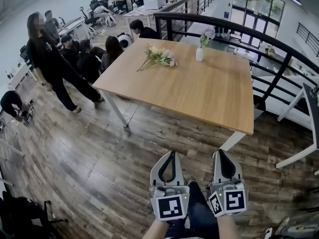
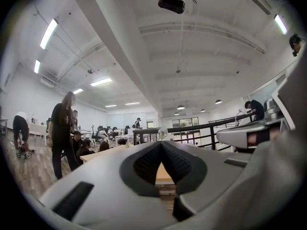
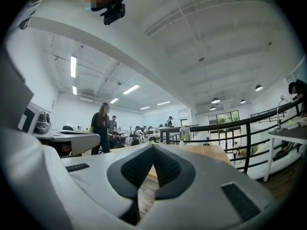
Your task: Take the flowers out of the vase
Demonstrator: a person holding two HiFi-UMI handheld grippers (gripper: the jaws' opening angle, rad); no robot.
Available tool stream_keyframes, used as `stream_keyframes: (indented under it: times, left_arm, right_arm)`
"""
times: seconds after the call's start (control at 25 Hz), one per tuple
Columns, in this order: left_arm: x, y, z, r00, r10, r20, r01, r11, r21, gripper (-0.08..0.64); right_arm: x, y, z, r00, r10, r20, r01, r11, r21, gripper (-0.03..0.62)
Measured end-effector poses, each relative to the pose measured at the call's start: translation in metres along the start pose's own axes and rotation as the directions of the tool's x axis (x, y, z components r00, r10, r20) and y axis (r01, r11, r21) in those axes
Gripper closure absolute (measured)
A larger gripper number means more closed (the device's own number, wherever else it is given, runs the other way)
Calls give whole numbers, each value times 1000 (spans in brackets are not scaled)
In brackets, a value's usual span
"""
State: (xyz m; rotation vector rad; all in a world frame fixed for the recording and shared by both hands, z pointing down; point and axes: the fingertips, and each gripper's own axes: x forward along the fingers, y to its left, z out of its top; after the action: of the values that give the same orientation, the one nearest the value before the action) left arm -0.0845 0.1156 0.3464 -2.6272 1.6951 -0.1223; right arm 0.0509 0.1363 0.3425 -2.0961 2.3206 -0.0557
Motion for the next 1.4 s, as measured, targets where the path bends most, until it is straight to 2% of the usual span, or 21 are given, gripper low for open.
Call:
stream_keyframes:
  times: [0.52, 0.64, 0.96, 1.4]
  left_arm:
    - [112, -1, 8, 1000, 30, 0, -30, 999, 16, 545]
    - [139, -3, 10, 999, 39, 2, -39, 999, 13, 545]
    - [203, -8, 19, 997, 73, 3, -73, 997, 20, 544]
    - [244, -5, 19, 994, 110, -15, -109, 993, 36, 543]
  right_arm:
    - [101, -61, -1, 1000, 19, 13, -20, 999, 32, 600]
    - [125, -76, 1, 999, 34, -2, -34, 999, 9, 600]
    - [183, -115, 3, 997, 76, -9, -76, 997, 25, 600]
    - [230, -140, 0, 995, 96, -4, -95, 995, 43, 600]
